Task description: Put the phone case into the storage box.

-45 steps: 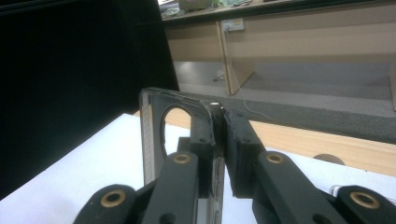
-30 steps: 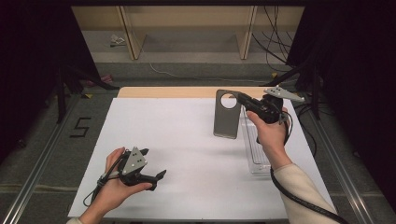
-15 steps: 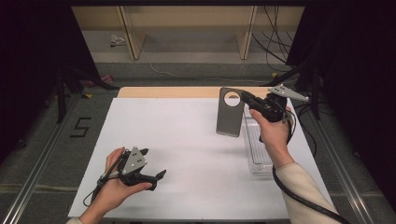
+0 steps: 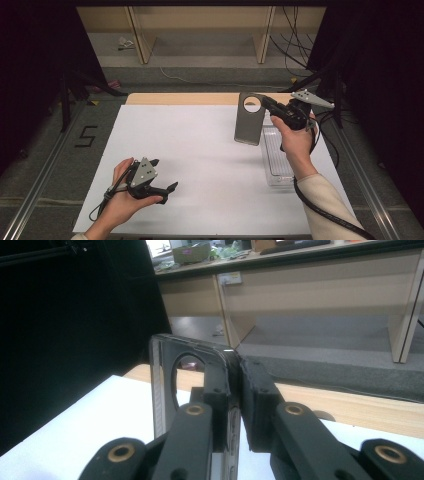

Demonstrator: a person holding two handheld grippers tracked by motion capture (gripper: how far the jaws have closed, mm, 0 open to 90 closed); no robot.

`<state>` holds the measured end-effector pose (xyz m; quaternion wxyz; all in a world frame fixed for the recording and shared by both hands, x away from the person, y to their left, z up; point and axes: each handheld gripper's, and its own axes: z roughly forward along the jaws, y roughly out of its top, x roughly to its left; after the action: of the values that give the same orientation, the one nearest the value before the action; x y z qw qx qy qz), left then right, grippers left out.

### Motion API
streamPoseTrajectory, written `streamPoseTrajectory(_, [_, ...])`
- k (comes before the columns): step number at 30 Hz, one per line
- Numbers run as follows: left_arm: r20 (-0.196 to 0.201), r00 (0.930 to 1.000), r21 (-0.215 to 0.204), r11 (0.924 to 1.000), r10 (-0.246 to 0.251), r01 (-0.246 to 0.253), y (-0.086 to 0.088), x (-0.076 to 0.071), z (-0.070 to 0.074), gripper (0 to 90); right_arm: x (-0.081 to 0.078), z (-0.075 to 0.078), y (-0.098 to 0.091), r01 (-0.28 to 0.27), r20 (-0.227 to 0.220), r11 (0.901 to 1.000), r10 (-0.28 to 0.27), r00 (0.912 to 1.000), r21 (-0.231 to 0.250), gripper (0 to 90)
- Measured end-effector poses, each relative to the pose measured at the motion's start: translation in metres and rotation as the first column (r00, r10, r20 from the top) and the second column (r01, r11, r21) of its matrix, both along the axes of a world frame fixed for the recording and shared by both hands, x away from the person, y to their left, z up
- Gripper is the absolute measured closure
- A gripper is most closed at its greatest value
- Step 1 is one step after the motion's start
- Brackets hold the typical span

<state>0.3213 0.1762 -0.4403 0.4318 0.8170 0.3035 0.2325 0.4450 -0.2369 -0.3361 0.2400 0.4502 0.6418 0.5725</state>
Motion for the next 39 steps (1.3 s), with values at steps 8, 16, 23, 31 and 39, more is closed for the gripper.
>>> streamPoseTrajectory(8, [0.0, 1.0, 0.001, 1.0, 0.0, 0.0, 0.0, 0.0, 0.0, 7.3, 0.001, 0.0, -0.002, 0.01, 0.0, 0.9999, -0.01, 0.9999, 0.0, 82.6])
streamPoseTrajectory(16, [-0.001, 1.0, 0.001, 1.0, 0.001, -0.001, 0.0, 0.0, 0.0, 7.3, 0.001, 0.001, -0.005, 0.019, 0.004, 0.9998, -0.019, 0.9998, 0.004, 82.6])
streamPoseTrajectory(23, [-0.001, 1.0, 0.0, 1.0, 0.001, -0.001, 0.0, 0.0, 0.0, 7.3, 0.001, 0.002, -0.009, 0.029, 0.006, 0.9995, -0.029, 0.9996, 0.009, 82.6])
streamPoseTrajectory(31, [-0.002, 1.0, 0.0, 1.0, 0.002, -0.002, 0.0, 0.0, 0.0, 7.3, 0.001, 0.004, -0.012, 0.038, 0.012, 0.9992, -0.038, 0.9992, 0.009, 82.6])
streamPoseTrajectory(39, [-0.001, 1.0, -0.001, 1.0, 0.002, -0.002, 0.001, 0.0, 0.0, 7.3, 0.002, 0.003, -0.014, 0.045, 0.012, 0.999, -0.045, 0.9989, 0.007, 82.6])
